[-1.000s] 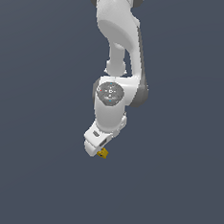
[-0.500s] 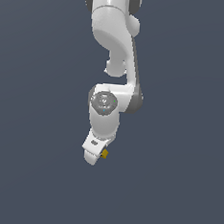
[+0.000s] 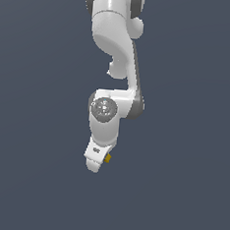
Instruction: Pick up the object and move it to a goal position.
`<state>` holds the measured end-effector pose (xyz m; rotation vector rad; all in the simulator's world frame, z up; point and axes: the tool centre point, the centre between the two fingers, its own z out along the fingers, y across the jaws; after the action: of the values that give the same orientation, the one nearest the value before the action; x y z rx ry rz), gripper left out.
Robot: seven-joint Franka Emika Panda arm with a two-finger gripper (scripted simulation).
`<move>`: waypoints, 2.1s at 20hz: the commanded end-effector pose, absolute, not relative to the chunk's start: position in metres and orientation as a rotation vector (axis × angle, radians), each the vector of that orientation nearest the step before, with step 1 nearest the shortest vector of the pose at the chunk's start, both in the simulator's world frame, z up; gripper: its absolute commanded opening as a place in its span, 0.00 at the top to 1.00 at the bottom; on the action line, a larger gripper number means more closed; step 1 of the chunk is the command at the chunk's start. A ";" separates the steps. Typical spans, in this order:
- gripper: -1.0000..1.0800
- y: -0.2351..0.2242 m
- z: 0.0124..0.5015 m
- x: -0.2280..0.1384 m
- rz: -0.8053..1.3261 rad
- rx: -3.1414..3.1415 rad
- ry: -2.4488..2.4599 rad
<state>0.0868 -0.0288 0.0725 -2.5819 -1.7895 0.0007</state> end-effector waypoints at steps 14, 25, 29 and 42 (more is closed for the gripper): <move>0.04 -0.029 0.027 0.086 0.000 -2.576 -1.799; 1.00 -0.029 0.022 0.087 0.000 -2.576 -1.799; 1.00 -0.029 0.022 0.087 0.000 -2.576 -1.799; 1.00 -0.030 0.030 0.073 0.001 -2.575 -1.799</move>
<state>0.0761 -0.0295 0.0276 -2.5747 -1.7986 0.0018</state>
